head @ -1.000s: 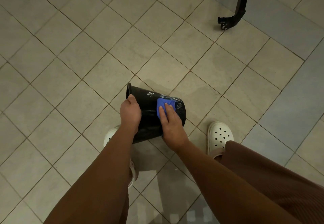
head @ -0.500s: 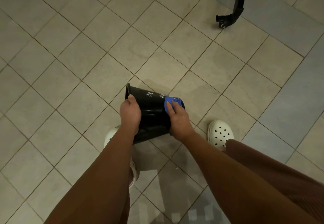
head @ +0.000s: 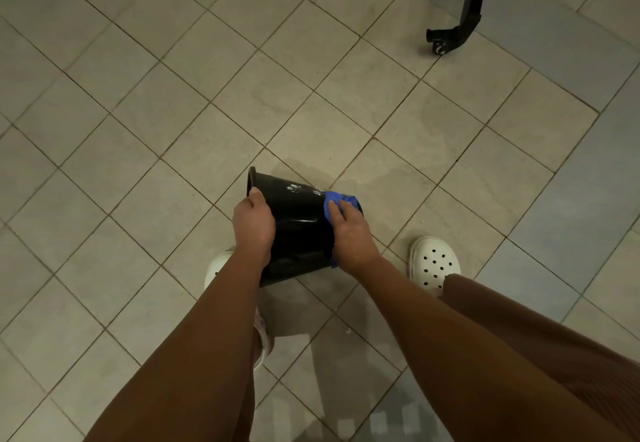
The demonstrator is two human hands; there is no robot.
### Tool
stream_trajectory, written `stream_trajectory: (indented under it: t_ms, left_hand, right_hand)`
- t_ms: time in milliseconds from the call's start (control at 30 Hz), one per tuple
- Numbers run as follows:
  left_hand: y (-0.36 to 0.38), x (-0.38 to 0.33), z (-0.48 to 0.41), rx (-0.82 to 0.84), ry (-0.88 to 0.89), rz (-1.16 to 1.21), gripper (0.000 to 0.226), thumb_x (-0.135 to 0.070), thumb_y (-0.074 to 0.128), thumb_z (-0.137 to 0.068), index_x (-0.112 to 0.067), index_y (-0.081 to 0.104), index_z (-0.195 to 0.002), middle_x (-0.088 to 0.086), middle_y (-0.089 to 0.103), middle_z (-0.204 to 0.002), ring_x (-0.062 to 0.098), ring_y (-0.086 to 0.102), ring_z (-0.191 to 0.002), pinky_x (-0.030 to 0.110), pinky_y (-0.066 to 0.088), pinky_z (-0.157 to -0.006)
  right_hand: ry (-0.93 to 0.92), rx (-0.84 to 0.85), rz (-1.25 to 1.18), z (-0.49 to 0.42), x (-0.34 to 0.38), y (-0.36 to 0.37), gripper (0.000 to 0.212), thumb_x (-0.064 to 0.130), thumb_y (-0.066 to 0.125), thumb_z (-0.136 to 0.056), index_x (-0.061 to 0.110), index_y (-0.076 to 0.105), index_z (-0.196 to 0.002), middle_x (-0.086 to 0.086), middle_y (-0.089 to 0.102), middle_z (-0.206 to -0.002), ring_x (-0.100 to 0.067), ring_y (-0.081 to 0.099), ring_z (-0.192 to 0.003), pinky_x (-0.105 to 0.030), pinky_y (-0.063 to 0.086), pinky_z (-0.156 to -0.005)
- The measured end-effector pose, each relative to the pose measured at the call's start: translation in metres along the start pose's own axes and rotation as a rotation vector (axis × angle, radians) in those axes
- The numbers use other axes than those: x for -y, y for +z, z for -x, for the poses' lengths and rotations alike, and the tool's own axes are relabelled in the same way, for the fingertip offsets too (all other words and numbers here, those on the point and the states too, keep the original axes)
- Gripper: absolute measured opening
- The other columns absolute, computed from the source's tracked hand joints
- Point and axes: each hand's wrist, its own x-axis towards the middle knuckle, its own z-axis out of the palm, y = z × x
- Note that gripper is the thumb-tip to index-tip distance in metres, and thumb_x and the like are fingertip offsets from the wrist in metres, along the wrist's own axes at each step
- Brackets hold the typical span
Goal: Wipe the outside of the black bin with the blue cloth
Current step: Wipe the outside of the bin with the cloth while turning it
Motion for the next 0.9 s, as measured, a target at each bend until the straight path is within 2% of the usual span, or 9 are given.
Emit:
stream_trajectory:
  t_ms: [100,167,267,400,533,633,700,733,900]
  left_hand:
    - [0.003,0.0,0.002,-0.011,0.02,-0.007,0.038,-0.039,0.03,-0.106,-0.012,0.056,-0.109,0.012,0.063,-0.102,0.025,0.06,-0.099,0.036,0.044,-0.081]
    - [0.003,-0.001,0.001,-0.013,0.018,-0.011,0.036,-0.04,0.03,-0.106,-0.013,0.055,-0.108,0.011,0.062,-0.103,0.026,0.06,-0.1,0.037,0.044,-0.083]
    - [0.0,-0.001,-0.002,0.0,0.015,-0.024,0.041,-0.039,0.03,-0.106,-0.009,0.056,-0.114,0.014,0.063,-0.106,0.027,0.06,-0.103,0.041,0.048,-0.091]
    - [-0.002,-0.002,-0.004,0.018,0.015,-0.04,0.046,-0.038,0.029,-0.106,-0.005,0.057,-0.121,0.016,0.064,-0.107,0.028,0.062,-0.103,0.04,0.05,-0.089]
    - [-0.001,0.0,-0.001,-0.002,0.01,-0.016,0.044,-0.038,0.03,-0.106,-0.006,0.056,-0.123,0.014,0.063,-0.108,0.027,0.06,-0.104,0.039,0.048,-0.089]
    - [-0.001,-0.002,0.002,-0.008,0.012,-0.007,0.038,-0.037,0.03,-0.106,-0.01,0.055,-0.113,0.01,0.061,-0.1,0.025,0.059,-0.1,0.036,0.044,-0.084]
    - [-0.002,-0.002,-0.001,-0.01,0.012,-0.014,0.037,-0.037,0.03,-0.106,-0.01,0.055,-0.11,0.013,0.062,-0.102,0.026,0.06,-0.101,0.037,0.046,-0.085]
    - [-0.002,-0.002,-0.001,-0.011,0.013,-0.022,0.038,-0.038,0.03,-0.106,-0.009,0.055,-0.11,0.014,0.062,-0.103,0.027,0.06,-0.101,0.037,0.047,-0.085]
    - [-0.003,-0.002,-0.003,0.016,0.01,-0.03,0.044,-0.038,0.028,-0.106,-0.006,0.057,-0.116,0.015,0.061,-0.1,0.026,0.061,-0.096,0.036,0.047,-0.082]
  right_hand:
    - [0.123,0.021,-0.122,0.0,-0.005,-0.004,0.074,0.006,0.056,-0.087,0.011,0.015,-0.149,-0.014,0.017,-0.152,-0.03,0.02,-0.14,-0.038,0.021,-0.115]
    - [0.166,0.008,-0.053,0.003,0.001,-0.003,0.082,0.01,0.061,-0.086,0.012,0.009,-0.15,-0.012,0.016,-0.151,-0.027,0.022,-0.138,-0.037,0.022,-0.114]
    - [0.108,-0.016,0.004,0.006,0.008,0.003,0.086,0.011,0.064,-0.084,0.013,0.009,-0.15,-0.013,0.015,-0.151,-0.028,0.019,-0.139,-0.038,0.021,-0.116]
    - [-0.004,-0.003,-0.009,0.002,0.002,0.001,0.086,0.008,0.064,-0.083,0.014,0.011,-0.15,-0.011,0.013,-0.153,-0.027,0.017,-0.14,-0.037,0.018,-0.117]
    - [0.094,0.048,0.037,-0.003,-0.01,-0.002,0.093,0.015,0.068,-0.082,0.012,0.006,-0.15,-0.012,0.013,-0.153,-0.027,0.02,-0.139,-0.036,0.02,-0.115]
    - [0.133,0.091,-0.04,-0.005,-0.017,0.001,0.063,0.018,0.05,-0.094,0.014,0.016,-0.147,-0.012,0.023,-0.147,-0.027,0.03,-0.132,-0.036,0.031,-0.108]
    - [0.138,0.048,0.063,-0.004,-0.023,0.002,0.039,0.029,0.037,-0.1,0.015,0.033,-0.136,-0.014,0.04,-0.134,-0.024,0.047,-0.111,-0.034,0.042,-0.088]
    - [0.16,0.047,0.082,-0.003,-0.026,0.001,0.036,0.031,0.036,-0.1,0.016,0.035,-0.133,-0.015,0.043,-0.13,-0.021,0.049,-0.103,-0.032,0.042,-0.082]
    - [0.41,0.099,-0.027,-0.002,-0.031,-0.008,0.059,0.017,0.058,-0.087,0.009,0.03,-0.138,-0.017,0.037,-0.129,-0.03,0.044,-0.114,-0.038,0.042,-0.098]
